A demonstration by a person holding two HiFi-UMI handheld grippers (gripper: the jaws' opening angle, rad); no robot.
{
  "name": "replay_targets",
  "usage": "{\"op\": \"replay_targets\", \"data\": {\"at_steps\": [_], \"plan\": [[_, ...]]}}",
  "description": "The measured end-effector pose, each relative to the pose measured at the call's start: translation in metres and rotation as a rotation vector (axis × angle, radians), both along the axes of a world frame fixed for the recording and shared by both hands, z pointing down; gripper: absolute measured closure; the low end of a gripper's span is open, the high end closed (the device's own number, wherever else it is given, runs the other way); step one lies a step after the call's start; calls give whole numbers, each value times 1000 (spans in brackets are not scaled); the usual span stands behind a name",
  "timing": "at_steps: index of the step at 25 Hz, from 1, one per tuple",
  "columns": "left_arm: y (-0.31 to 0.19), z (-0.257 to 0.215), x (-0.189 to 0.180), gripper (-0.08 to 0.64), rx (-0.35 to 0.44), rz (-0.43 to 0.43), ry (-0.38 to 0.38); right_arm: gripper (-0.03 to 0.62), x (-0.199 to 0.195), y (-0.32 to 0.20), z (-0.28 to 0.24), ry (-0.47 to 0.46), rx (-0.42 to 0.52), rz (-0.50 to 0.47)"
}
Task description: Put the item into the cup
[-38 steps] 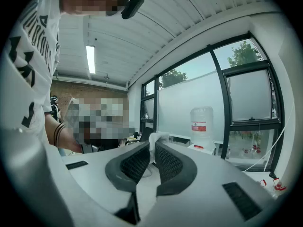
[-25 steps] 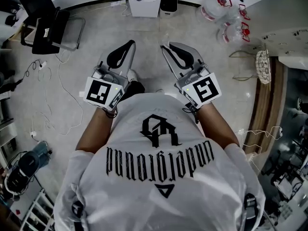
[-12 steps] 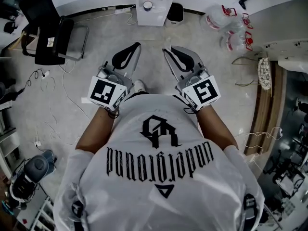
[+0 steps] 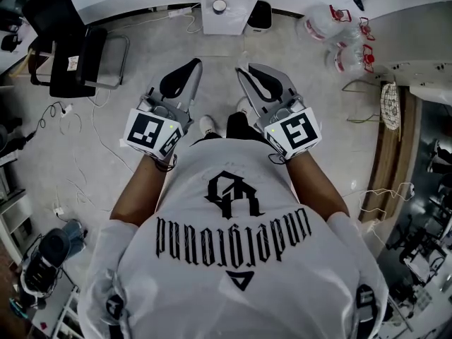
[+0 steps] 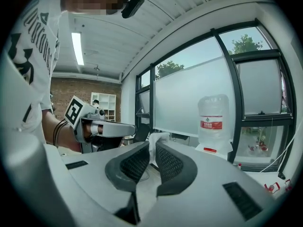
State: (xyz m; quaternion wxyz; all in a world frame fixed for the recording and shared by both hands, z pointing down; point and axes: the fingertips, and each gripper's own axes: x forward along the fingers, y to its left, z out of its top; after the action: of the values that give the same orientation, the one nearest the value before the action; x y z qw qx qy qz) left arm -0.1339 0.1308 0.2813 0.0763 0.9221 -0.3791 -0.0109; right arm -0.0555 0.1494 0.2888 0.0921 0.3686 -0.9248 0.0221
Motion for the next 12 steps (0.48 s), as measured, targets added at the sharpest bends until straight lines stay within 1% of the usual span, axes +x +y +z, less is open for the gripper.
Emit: {"op": "replay_targets", "data": {"at_steps": [5,12], "plan": [[-19,5,9,546,-5,-13,-16,548,6,-27,6,-9,-5,-11],[-64,5,27,546,-12,-61,-35,548,24,-76,9,-19,-16,-52]]}}
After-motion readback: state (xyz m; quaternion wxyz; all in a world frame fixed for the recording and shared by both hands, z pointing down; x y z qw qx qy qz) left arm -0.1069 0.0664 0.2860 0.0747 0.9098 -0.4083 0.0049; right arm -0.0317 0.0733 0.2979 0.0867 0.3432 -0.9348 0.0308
